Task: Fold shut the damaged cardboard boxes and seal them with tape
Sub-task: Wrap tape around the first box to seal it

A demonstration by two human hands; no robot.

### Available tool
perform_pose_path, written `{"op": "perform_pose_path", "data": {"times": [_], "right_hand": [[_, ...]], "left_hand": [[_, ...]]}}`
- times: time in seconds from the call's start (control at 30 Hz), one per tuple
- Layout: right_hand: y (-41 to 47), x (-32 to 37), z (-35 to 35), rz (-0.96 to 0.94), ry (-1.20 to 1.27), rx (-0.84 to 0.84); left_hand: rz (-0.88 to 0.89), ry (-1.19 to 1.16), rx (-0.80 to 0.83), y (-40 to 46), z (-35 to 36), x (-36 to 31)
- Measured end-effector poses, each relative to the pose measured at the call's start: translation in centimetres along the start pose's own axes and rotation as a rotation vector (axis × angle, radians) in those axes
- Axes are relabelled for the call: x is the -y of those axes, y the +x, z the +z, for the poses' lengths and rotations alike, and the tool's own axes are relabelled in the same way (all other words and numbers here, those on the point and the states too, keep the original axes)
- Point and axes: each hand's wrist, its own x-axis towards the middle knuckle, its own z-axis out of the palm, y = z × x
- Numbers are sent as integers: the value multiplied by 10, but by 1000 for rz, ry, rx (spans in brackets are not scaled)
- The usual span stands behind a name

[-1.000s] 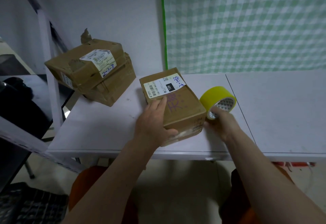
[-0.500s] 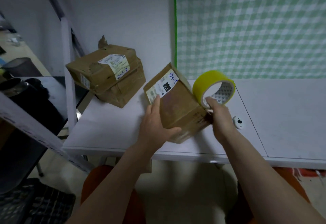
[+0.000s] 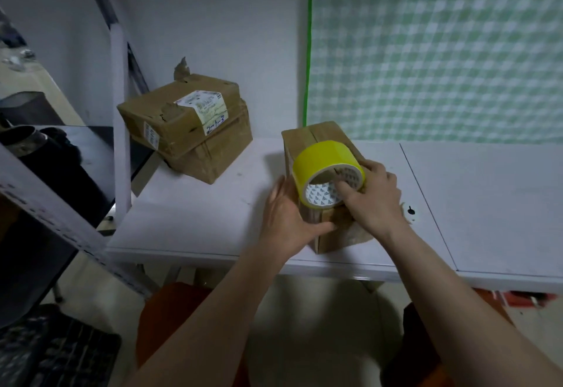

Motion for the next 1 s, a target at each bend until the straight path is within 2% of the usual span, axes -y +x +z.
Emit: {"op": "perform_pose_path", "data": {"times": [0.1,0.17,0.23,0.3,0.47,0.63,0.73,1.0], "right_hand": [[-1,2,-3,-18,22,-21],[7,-5,-12,8,152,-113],[15,-14,-22,53,311,-211],[18,-21,-25,63,346,-250],[19,-26,-16,106,373,-262],[14,-28,0,199,471,-239],[12,-27,2,207,463,-241],[6,-17,6,-23,211,-202]], "left_hand": [[29,118,22,2,-4,-1],[61,224,85,4,-8,-3],[86,243,126,5,-11,-3],[94,240,138,6,-12,-4],[132,305,134,13,-4,-17],[119,251,71,16,10,-25],[122,285,105,21,5,-25],[112,329,252,28,-12,-18]]}}
